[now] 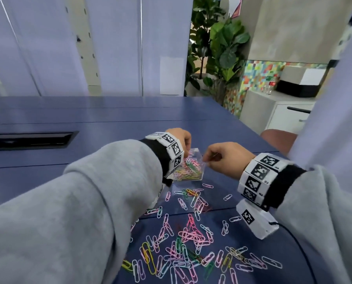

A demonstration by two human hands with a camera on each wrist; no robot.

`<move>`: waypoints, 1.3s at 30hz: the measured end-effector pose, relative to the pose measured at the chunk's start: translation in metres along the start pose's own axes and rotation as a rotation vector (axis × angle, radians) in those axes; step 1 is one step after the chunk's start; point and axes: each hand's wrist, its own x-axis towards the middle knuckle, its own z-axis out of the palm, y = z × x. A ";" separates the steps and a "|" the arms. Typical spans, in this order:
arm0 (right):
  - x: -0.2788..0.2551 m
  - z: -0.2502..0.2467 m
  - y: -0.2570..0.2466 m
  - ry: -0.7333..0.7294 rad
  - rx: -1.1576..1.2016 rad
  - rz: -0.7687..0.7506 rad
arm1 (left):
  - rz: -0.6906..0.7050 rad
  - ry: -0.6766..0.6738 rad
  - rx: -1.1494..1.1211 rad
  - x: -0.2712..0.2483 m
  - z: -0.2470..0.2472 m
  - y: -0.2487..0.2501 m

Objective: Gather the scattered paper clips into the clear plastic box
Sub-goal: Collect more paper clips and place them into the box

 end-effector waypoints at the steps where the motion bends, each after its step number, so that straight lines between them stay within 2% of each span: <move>1: -0.005 -0.002 0.000 -0.009 -0.011 -0.007 | -0.013 -0.021 0.009 0.001 0.004 -0.001; 5: -0.018 -0.006 0.002 -0.069 -0.046 -0.006 | -0.057 -0.050 0.001 -0.005 0.008 -0.005; 13: -0.026 -0.004 0.002 -0.134 -0.119 0.050 | -0.133 0.070 -0.025 -0.039 -0.012 -0.035; 16: -0.017 -0.001 -0.003 -0.137 -0.185 0.065 | -0.211 0.028 0.013 -0.046 -0.023 -0.054; 19: -0.008 0.004 -0.009 -0.193 -0.229 0.101 | -0.279 -0.126 0.071 -0.050 -0.020 -0.072; 21: 0.000 0.010 -0.012 -0.252 -0.254 0.129 | -0.265 -0.217 0.092 -0.052 -0.014 -0.079; 23: 0.007 0.015 -0.016 -0.283 -0.268 0.145 | -0.235 -0.253 0.138 -0.051 -0.007 -0.083; 26: 0.018 0.018 -0.020 -0.296 -0.270 0.139 | -0.217 -0.215 0.214 -0.045 -0.003 -0.090; 29: 0.034 0.014 -0.019 -0.321 -0.202 0.122 | -0.172 -0.157 0.186 -0.041 -0.008 -0.106; 31: 0.048 0.007 -0.018 -0.289 -0.057 0.129 | -0.149 -0.132 0.165 -0.043 -0.012 -0.118; 33: 0.066 0.000 -0.017 -0.172 0.033 0.155 | -0.145 -0.122 0.171 -0.049 -0.016 -0.127; 35: 0.086 0.000 -0.013 -0.077 -0.019 0.164 | -0.132 -0.106 0.173 -0.054 -0.018 -0.135; 36: 0.095 0.004 -0.011 -0.074 -0.074 0.166 | -0.127 -0.102 0.165 -0.057 -0.020 -0.138; 39: 0.116 0.022 -0.007 -0.200 -0.205 0.171 | -0.121 -0.102 0.146 -0.062 -0.024 -0.149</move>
